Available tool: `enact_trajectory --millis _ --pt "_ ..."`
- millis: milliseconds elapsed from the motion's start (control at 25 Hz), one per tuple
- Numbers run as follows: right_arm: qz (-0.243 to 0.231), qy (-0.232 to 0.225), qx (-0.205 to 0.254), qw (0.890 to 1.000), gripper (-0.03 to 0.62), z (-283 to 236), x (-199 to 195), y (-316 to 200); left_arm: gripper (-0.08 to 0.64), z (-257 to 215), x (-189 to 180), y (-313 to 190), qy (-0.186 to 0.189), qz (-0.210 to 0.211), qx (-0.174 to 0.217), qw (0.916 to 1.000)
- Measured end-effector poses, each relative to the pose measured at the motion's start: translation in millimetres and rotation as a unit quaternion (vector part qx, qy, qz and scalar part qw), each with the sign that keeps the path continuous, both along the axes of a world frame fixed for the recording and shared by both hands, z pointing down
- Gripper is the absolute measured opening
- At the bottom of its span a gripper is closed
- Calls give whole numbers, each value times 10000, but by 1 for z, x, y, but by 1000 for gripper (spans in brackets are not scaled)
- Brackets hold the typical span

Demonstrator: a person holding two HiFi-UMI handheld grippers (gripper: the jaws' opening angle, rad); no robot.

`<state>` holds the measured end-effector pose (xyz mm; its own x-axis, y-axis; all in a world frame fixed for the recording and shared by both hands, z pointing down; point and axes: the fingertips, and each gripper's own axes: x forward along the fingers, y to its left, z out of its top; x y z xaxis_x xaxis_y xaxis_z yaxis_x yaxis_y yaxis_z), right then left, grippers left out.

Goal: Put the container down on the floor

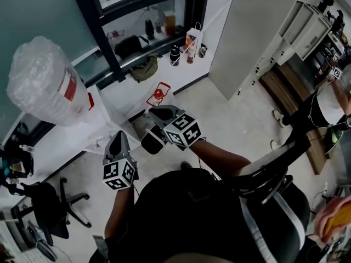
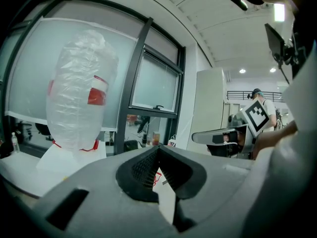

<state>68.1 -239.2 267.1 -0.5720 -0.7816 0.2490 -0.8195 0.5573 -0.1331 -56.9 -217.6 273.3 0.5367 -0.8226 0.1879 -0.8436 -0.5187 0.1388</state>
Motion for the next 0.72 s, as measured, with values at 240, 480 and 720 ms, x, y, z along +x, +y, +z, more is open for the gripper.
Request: enact_trajectory --millis 240,480,720 --pt "-20 41 64 10000 8 -3 0 2 11 0 0 2 9 -28 -18 10000" --pt "-2 60 67 10000 8 -2 1 4 11 1 -1 3 9 -51 -47 10000" --pt "-5 61 113 9999 8 -2 -1 5 11 3 0 3 11 -8 -63 10000"
